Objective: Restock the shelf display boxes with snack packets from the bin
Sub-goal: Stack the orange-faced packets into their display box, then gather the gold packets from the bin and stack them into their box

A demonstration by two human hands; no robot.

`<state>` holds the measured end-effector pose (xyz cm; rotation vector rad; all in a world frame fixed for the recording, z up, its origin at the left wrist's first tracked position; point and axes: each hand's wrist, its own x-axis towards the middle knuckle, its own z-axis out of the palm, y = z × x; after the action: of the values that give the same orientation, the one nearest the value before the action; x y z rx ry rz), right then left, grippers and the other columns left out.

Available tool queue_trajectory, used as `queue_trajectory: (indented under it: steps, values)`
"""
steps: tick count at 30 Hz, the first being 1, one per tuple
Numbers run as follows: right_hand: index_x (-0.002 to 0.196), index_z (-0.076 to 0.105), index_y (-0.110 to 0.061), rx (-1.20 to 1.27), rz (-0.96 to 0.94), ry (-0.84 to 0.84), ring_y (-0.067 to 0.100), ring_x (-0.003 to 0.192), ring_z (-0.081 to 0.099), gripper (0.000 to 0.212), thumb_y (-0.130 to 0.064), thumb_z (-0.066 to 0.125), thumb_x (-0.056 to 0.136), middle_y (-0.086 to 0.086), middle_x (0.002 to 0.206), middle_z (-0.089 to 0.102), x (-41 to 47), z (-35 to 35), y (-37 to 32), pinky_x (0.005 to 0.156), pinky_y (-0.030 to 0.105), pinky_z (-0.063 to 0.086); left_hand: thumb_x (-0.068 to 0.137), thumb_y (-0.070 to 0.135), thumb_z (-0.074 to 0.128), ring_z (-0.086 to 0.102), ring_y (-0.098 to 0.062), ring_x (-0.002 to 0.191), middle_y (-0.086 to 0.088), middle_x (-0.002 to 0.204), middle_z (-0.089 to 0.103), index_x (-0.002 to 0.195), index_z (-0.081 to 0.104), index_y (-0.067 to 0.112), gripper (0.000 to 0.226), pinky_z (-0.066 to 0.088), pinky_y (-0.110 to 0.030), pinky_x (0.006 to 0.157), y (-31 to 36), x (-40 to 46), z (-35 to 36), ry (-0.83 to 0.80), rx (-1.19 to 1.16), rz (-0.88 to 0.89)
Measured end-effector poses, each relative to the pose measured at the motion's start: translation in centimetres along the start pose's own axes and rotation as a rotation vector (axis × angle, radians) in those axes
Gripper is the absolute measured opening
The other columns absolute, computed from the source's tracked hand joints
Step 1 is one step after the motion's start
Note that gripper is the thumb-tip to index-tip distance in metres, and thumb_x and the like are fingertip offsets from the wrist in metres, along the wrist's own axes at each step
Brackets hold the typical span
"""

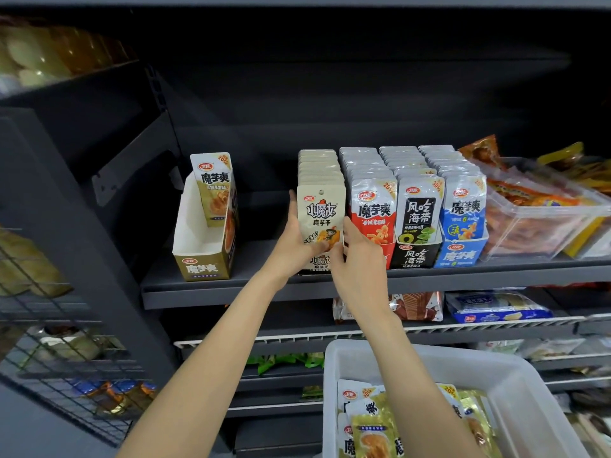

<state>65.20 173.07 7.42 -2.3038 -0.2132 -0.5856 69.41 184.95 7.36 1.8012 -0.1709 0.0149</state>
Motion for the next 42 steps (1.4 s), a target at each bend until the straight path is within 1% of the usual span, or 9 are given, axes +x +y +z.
queue_trajectory:
  steps: [7,15,17,23,28,32,36,39,42]
  values:
    - [0.141,0.039,-0.004,0.020,0.004,0.035,0.025,0.111,0.058,0.048,-0.005,0.046,0.093,0.013,0.129,0.057,-0.5,-0.2,0.0,0.085,0.018,0.038,0.083,-0.002,0.065,0.043,-0.016,0.130,0.002,0.145,0.041,0.150,-0.009,0.027,0.104,0.040,-0.043,0.107,0.4,-0.3,0.6,0.040,-0.021,-0.004]
    - [0.138,0.045,-0.008,0.197,-0.039,0.101,0.018,0.124,0.049,0.048,0.000,0.048,0.091,0.006,0.137,0.051,-2.2,-0.9,0.7,0.102,0.032,0.045,0.083,0.004,0.069,0.045,-0.011,0.127,0.002,0.143,0.044,0.151,-0.008,0.025,0.105,0.038,-0.043,0.108,0.9,-1.2,0.9,0.098,-0.037,-0.001]
    - [0.133,0.051,-0.010,0.243,-0.050,0.116,0.012,0.121,0.050,0.044,0.001,0.048,0.090,0.003,0.133,0.053,-3.4,-1.8,1.3,0.100,0.024,0.044,0.080,0.014,0.074,0.036,-0.013,0.135,0.001,0.149,0.036,0.151,0.000,0.024,0.104,0.032,-0.040,0.112,1.1,-2.1,1.3,0.217,-0.009,0.015]
    - [0.125,0.056,-0.023,0.375,0.041,0.008,0.004,0.110,0.058,0.039,-0.003,0.053,0.093,-0.010,0.116,0.065,-9.3,-5.4,6.4,0.092,0.024,0.047,0.088,0.015,0.062,0.048,-0.009,0.117,0.005,0.122,0.053,0.122,0.047,0.019,0.038,0.038,-0.025,0.100,-0.4,-10.2,6.7,0.608,-0.041,0.331]
    - [0.112,0.058,-0.037,0.258,0.225,-0.262,-0.002,0.097,0.063,0.031,-0.012,0.056,0.093,-0.021,0.097,0.070,-16.2,-9.5,12.6,0.080,0.013,0.048,0.089,0.016,0.049,0.055,-0.004,0.090,0.009,0.095,0.057,0.105,0.053,0.019,0.017,0.043,-0.020,0.084,-4.6,-15.6,10.4,0.376,-0.008,0.495]
    - [0.111,0.066,-0.021,0.025,0.399,-0.403,0.012,0.100,0.064,0.029,-0.003,0.059,0.090,-0.005,0.107,0.069,-20.5,-12.4,18.3,0.083,0.021,0.046,0.091,0.020,0.047,0.054,-0.002,0.087,0.012,0.089,0.059,0.096,0.063,0.012,0.019,0.044,-0.020,0.079,-7.2,-16.5,11.8,0.048,0.316,0.549]
    - [0.134,0.050,-0.013,-0.254,0.487,-0.551,0.029,0.128,0.044,0.046,-0.022,0.062,0.090,0.009,0.140,0.047,-21.2,-13.0,21.6,0.096,0.024,0.030,0.094,0.029,0.051,0.044,-0.010,0.119,0.008,0.124,0.056,0.126,0.051,0.023,0.033,0.039,-0.030,0.099,-9.3,-15.6,14.7,-0.329,0.704,0.172]
    - [0.149,0.021,-0.018,-0.351,0.605,-0.697,0.031,0.142,0.019,0.070,-0.046,0.052,0.092,0.010,0.155,0.017,-20.7,-11.1,22.5,0.111,0.041,0.023,0.091,0.039,0.057,0.030,-0.023,0.136,-0.004,0.149,0.031,0.146,0.025,0.021,0.066,0.032,-0.038,0.107,-11.6,-15.1,17.0,-0.426,0.866,-0.163]
    - [0.151,0.013,-0.021,-0.366,0.693,-0.733,0.041,0.140,0.019,0.073,-0.052,0.046,0.093,0.021,0.154,0.010,-20.1,-8.1,22.8,0.111,0.050,0.023,0.080,0.044,0.068,0.020,-0.032,0.139,-0.010,0.154,0.016,0.150,0.008,0.023,0.096,0.033,-0.046,0.107,-13.6,-15.0,18.1,-0.502,0.968,-0.394]
